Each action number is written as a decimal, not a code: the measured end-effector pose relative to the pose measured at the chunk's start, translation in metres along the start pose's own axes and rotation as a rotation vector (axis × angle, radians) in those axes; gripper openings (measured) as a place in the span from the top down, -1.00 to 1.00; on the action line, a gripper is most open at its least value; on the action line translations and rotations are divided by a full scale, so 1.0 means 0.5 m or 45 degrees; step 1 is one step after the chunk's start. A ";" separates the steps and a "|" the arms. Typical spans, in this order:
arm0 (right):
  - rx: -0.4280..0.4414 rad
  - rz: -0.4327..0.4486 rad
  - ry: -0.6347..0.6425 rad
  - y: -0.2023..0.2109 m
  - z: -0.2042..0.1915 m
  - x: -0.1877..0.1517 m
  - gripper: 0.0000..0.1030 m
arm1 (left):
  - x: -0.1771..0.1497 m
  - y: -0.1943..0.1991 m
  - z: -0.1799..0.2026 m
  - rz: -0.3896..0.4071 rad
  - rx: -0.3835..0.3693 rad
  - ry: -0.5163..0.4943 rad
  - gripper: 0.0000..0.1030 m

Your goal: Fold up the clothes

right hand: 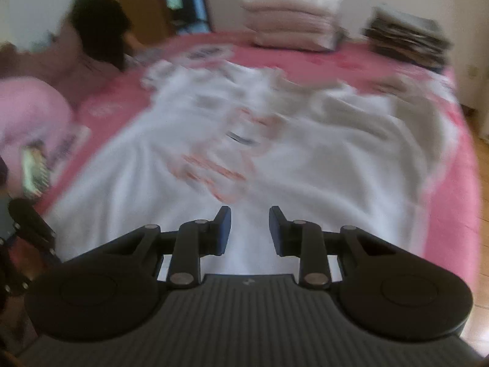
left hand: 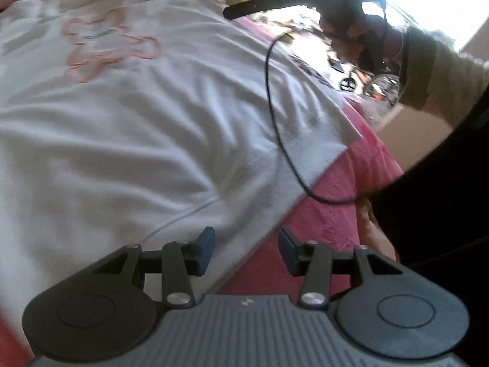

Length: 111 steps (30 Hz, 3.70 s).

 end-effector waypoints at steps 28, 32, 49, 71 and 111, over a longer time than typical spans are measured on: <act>0.275 -0.045 0.431 -0.345 -0.273 0.147 0.46 | -0.074 0.020 -0.110 -0.139 0.315 0.219 0.02; 0.185 -0.011 0.291 -0.412 -0.249 0.198 0.47 | -0.076 0.022 -0.113 -0.120 0.312 0.259 0.02; 0.287 0.041 -0.154 -0.358 -0.152 0.163 0.34 | -0.028 0.173 -0.186 0.132 0.502 0.505 -0.01; 0.264 -0.032 -0.069 -0.352 -0.171 0.106 0.22 | 0.358 0.201 -0.726 0.207 1.575 -0.072 -0.36; 0.218 -0.050 0.039 -0.357 -0.194 0.096 -0.04 | 0.066 0.576 -0.978 0.339 1.978 1.163 0.86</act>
Point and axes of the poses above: each gripper's, at about its wrist camera, not at the fingertips, and y roughly against the way its jaws point, z to its right, x to its top, the point moved 6 cm from there along -y, roughly the way its jaws point, and after that the axes turned 3 degrees about -x, right-handed, at the moved point
